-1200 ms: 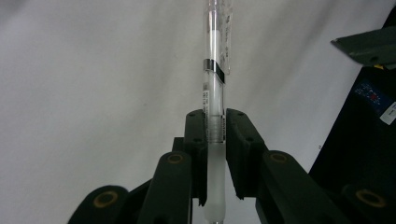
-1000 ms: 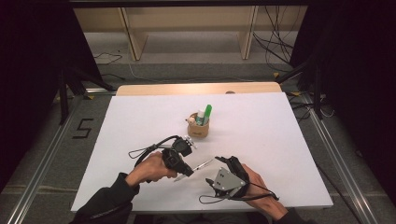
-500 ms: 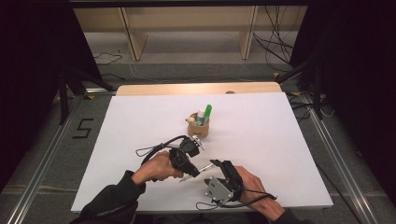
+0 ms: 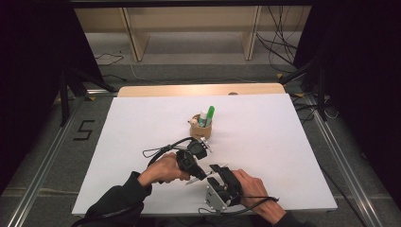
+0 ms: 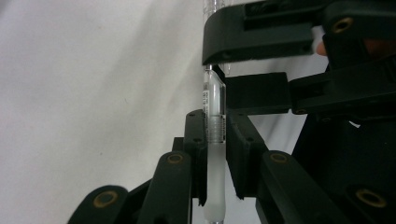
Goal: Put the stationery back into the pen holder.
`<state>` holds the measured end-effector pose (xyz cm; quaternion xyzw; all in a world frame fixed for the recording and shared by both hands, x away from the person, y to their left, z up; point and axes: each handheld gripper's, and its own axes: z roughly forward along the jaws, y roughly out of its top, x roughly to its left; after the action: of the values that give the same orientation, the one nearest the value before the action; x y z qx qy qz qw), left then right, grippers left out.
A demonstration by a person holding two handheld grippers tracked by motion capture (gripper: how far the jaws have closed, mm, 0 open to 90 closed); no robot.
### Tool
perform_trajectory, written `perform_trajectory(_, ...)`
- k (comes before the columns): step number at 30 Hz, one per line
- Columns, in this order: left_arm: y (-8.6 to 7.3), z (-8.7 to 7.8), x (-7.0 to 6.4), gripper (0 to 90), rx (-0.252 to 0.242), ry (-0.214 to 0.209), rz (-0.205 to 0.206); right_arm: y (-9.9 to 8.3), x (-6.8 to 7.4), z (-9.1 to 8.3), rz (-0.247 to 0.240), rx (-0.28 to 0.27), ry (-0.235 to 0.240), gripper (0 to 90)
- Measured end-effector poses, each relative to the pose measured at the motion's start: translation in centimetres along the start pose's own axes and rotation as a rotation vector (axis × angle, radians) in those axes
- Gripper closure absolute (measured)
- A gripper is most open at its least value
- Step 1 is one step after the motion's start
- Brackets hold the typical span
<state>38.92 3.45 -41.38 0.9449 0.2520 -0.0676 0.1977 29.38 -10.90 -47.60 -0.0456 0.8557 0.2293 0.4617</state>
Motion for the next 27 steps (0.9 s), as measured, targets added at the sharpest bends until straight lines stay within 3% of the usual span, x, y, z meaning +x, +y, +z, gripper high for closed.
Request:
perform_trajectory(7,0.35,0.32,-0.23,78.8,0.009,-0.002,0.003,0.21,0.40,0.02,-0.032,0.013,-0.022,58.2)
perform_trajectory(11,0.57,0.51,-0.37,78.8,0.016,-0.009,0.010,0.25,0.42,0.08,-0.080,0.017,-0.023,61.8)
perform_trajectory(27,0.81,0.50,-0.21,78.7,0.016,-0.015,0.008,0.09,0.86,0.11,-0.123,0.020,-0.026,73.6)
